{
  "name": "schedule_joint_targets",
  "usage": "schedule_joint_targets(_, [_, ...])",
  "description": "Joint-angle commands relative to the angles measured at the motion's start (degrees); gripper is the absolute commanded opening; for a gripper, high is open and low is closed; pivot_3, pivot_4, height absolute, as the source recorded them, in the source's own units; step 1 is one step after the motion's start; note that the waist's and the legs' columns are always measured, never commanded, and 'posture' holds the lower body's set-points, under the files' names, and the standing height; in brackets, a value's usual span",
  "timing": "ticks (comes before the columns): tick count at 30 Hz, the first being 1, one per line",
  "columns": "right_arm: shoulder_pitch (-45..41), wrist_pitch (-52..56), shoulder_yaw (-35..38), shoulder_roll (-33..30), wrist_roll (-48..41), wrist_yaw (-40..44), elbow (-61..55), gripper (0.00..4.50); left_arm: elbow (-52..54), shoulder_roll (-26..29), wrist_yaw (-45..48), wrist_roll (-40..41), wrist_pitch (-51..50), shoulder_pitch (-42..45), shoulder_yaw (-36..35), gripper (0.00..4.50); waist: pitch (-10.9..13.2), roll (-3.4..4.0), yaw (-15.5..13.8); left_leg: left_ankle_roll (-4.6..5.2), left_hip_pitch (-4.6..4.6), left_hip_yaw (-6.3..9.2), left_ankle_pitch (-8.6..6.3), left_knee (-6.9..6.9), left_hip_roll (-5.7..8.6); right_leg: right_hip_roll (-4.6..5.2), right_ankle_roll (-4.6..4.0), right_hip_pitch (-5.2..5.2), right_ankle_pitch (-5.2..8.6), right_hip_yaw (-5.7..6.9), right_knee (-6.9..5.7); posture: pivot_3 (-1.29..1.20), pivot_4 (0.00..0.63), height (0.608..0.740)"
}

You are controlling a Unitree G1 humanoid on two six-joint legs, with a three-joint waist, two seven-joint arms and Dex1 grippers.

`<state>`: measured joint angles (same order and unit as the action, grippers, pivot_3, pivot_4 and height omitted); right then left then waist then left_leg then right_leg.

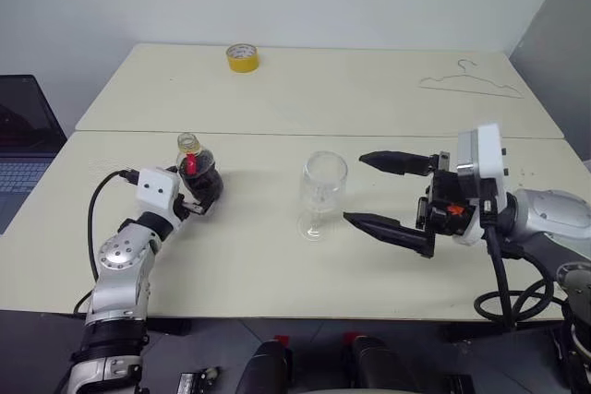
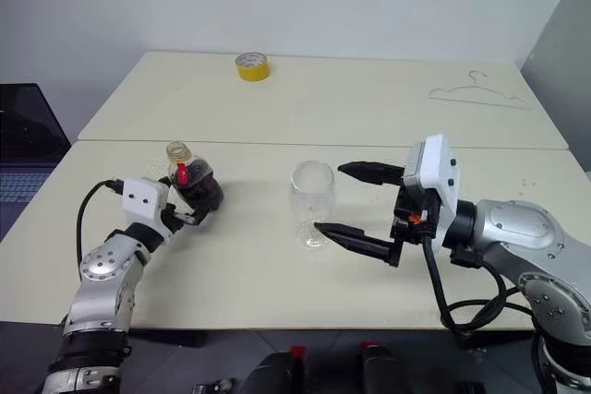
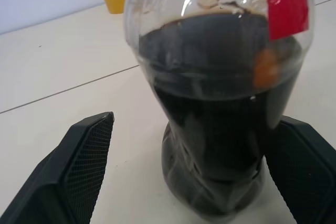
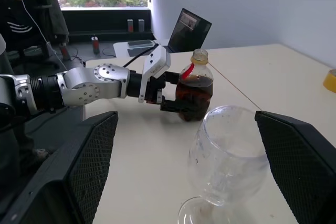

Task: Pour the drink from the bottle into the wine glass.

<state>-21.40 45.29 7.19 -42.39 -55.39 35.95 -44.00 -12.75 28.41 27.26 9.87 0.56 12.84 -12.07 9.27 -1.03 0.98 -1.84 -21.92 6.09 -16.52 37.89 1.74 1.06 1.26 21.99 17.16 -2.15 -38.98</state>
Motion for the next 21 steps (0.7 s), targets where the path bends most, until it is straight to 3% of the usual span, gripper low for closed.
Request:
schedule_joint_targets(1, [-1.81, -0.17, 0.41, -0.40, -1.31, -1.02, -0.29, 4.47, 0.37, -0.11, 0.77, 0.00, 1.09, 1.26, 0.56, 4.50, 0.00, 0.00, 0.00, 0.00, 0.00, 0.00, 0.00, 0.00, 0.00, 0.00, 0.00, 0.00, 0.00, 0.00, 0.00, 0.00, 0.150, 0.740])
schedule_joint_targets(6, [-2.88, -0.19, -0.14, -0.16, -0.83, -1.49, 0.42, 4.50, 1.34, -0.60, 1.10, 0.27, 0.92, 1.15, 0.81, 3.28, 0.00, 0.00, 0.05, 0.00, -0.01, -0.01, 0.00, -0.01, -0.01, 0.00, 0.00, 0.04, 0.00, -0.01, -0.02, 0.00, 0.150, 0.740])
schedule_joint_targets(13, [-3.55, -0.71, -0.96, 0.21, 0.03, -2.12, 0.97, 4.50, 4.31, -1.16, 1.16, 2.65, -1.06, 0.64, -0.15, 0.96, 0.00, 0.00, 0.04, 0.00, -0.02, -0.01, 0.00, 0.00, -0.01, 0.00, 0.00, 0.05, 0.00, -0.01, -0.02, 0.00, 0.150, 0.740])
schedule_joint_targets(16, [-3.37, -0.87, -0.72, 0.18, -0.21, -2.49, 0.50, 4.50, 7.93, -1.41, 1.60, 4.95, -3.71, 0.29, -0.67, 0.61, 0.01, -0.01, 0.01, 0.00, -0.06, 0.00, 0.00, 0.02, -0.01, 0.00, 0.00, 0.05, 0.00, -0.01, -0.02, 0.00, 0.150, 0.740])
schedule_joint_targets(21, [-2.90, -0.33, 2.22, -1.01, -3.27, -3.11, 0.15, 4.50, 16.08, -1.51, -0.10, 6.38, -9.75, 0.52, 0.08, 0.59, 0.02, -0.03, 0.01, 0.00, -0.11, 0.01, 0.00, 0.02, -0.01, 0.00, 0.00, 0.08, 0.00, -0.01, -0.01, 0.00, 0.150, 0.740])
